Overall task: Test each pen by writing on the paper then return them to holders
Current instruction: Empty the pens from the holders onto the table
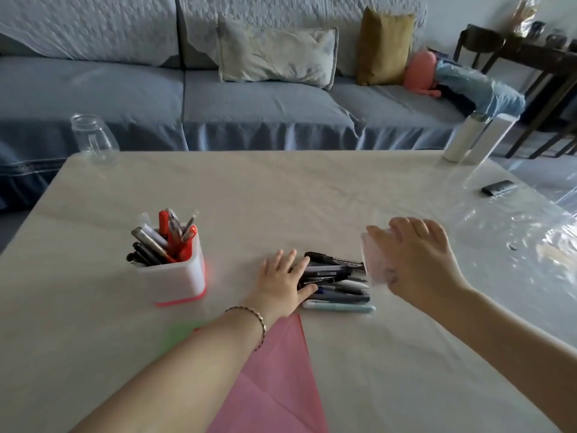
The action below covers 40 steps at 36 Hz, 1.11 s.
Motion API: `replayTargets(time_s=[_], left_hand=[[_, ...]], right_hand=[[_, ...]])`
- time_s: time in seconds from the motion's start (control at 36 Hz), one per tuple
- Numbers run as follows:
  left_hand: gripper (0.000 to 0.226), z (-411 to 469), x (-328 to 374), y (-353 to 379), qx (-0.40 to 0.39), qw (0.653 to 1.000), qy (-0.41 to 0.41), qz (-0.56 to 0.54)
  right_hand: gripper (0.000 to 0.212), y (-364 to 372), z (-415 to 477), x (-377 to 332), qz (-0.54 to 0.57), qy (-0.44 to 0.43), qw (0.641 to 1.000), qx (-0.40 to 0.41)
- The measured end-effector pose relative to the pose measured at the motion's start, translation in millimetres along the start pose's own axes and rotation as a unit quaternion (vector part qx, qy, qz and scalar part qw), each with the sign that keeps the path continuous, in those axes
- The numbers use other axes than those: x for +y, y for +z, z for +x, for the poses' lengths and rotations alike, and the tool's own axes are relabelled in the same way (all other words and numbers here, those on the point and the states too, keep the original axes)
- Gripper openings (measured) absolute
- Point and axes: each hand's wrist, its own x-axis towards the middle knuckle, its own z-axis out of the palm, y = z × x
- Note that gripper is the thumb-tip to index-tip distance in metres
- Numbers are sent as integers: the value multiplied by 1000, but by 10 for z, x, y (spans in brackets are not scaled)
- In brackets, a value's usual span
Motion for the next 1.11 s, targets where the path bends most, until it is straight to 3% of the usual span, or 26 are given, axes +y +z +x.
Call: replayTargets(time_s=[0.06, 0.14, 0.25, 0.33, 0.39, 0.47, 0.53, 0.61, 0.75, 0.83, 0.92, 0.97, 1.06, 1.11], left_hand=[[68, -44, -13, -86, 4, 1000, 5, -6], [66, -284, -99, -211, 86, 994, 21, -66], [62, -844, -309, -403, 280, 939, 78, -183], [54, -1212, -513, -542, 441, 874, 116, -170], [58, -1378, -659, -634, 506, 842, 86, -170], [76, -1495, -914, -691, 530, 821, -8, -210], [93, -1494, -1081, -675, 488, 822, -73, -284], [104, -1434, -1237, -700, 356, 819, -144, -426], [107, -1195, -1413, -686, 257, 811, -153, -502], [95, -1062, -1440, -689, 251, 771, -126, -571], [74, -1060, -1471, -734, 272, 770, -116, -565], [79, -1147, -1475, -757, 287, 765, -118, -564], [67, -1356, -1409, -799, 326, 742, -114, -575], [63, -1519, -1317, -889, 349, 737, -109, -569]], right_hand=[[84, -15, 5, -74, 87, 34, 996, -3], [91, -44, -5, -199, 242, 85, 964, -64], [92, -105, 35, -476, 467, 153, 871, -22], [86, -158, 117, -746, 600, 173, 781, -16], [79, -195, 181, -946, 673, 166, 721, -23], [78, -157, 291, -1294, 720, 149, 677, -30], [80, -48, 369, -1532, 720, 157, 675, -22], [70, 122, 490, -1827, 700, 191, 688, -18], [87, 334, 590, -2028, 669, 228, 706, -48], [88, 316, 547, -2041, 654, 232, 717, -69], [98, 240, 451, -1990, 618, 227, 748, -81], [98, 166, 343, -1933, 588, 215, 779, -41], [86, -14, 170, -1858, 585, 146, 797, 26], [77, -165, 98, -1804, 595, 81, 799, 29]])
